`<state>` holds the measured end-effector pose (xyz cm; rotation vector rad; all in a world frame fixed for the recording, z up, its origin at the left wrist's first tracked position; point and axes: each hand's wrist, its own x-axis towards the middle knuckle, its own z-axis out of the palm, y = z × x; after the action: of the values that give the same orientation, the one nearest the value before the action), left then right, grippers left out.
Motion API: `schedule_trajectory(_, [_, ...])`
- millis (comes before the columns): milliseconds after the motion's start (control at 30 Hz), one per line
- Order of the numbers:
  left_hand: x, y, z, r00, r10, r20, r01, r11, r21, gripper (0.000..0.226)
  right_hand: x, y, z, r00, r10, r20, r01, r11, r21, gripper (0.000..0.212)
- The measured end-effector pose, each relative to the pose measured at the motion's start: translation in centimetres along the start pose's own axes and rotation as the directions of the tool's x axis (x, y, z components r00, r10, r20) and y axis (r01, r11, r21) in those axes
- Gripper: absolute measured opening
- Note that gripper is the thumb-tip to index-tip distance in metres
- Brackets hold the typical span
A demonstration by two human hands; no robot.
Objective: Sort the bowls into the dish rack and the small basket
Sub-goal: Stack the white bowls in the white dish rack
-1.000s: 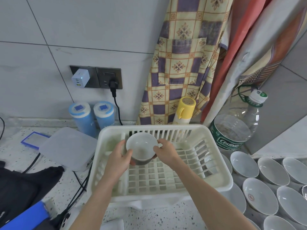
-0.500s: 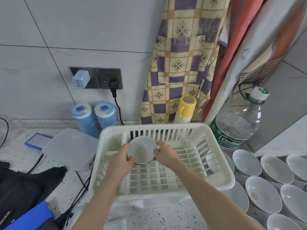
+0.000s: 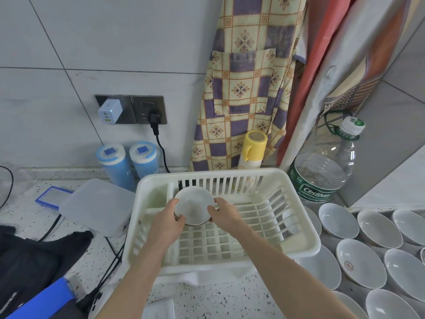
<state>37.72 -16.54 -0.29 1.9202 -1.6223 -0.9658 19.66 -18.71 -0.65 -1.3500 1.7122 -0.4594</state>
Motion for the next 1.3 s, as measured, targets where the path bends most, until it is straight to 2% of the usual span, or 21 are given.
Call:
schedule_trajectory(267, [-0.1, 0.1, -0.1, 0.999, -0.029, 0.039, 0.029, 1.000, -0.009, 0.051, -1.4, 2.4, 0.5, 0.999, 0.041, 0.018, -0.043, 0.988, 0.150, 0.055])
schedule_trajectory(367, [0.1, 0.2, -0.1, 0.999, -0.027, 0.032, 0.026, 1.000, 0.014, 0.050, -1.8, 2.7, 0.8, 0.998, 0.052, 0.033, -0.057, 0.987, 0.153, 0.061])
schedule_trajectory(667, [0.1, 0.7, -0.6, 0.999, -0.010, 0.050, 0.007, 0.998, 0.070, 0.049, -1.8, 2.7, 0.8, 0.995, 0.098, 0.011, -0.097, 0.963, 0.250, 0.053])
schedule_trajectory(900, [0.2, 0.8, -0.8, 0.999, 0.000, 0.047, -0.003, 0.998, 0.068, 0.046, -2.7, 2.1, 0.6, 0.994, 0.110, 0.022, -0.112, 0.960, 0.257, 0.049])
schedule_trajectory(1067, [-1.1, 1.3, -1.6, 0.998, 0.040, 0.049, -0.044, 0.996, 0.081, 0.048, -4.9, 1.4, -1.0, 0.998, 0.048, -0.028, -0.038, 0.955, 0.294, 0.041])
schedule_trajectory(1200, [-3.6, 2.2, -2.2, 0.995, 0.073, -0.066, -0.064, 0.989, 0.134, 0.047, -8.4, 2.1, -2.8, 0.995, -0.043, -0.088, 0.073, 0.926, 0.371, 0.033])
schedule_trajectory(1300, [-6.1, 3.0, -1.9, 0.983, 0.117, -0.140, -0.114, 0.993, 0.026, 0.044, -11.2, 2.6, -4.1, 0.983, -0.093, -0.161, 0.159, 0.865, 0.475, 0.030])
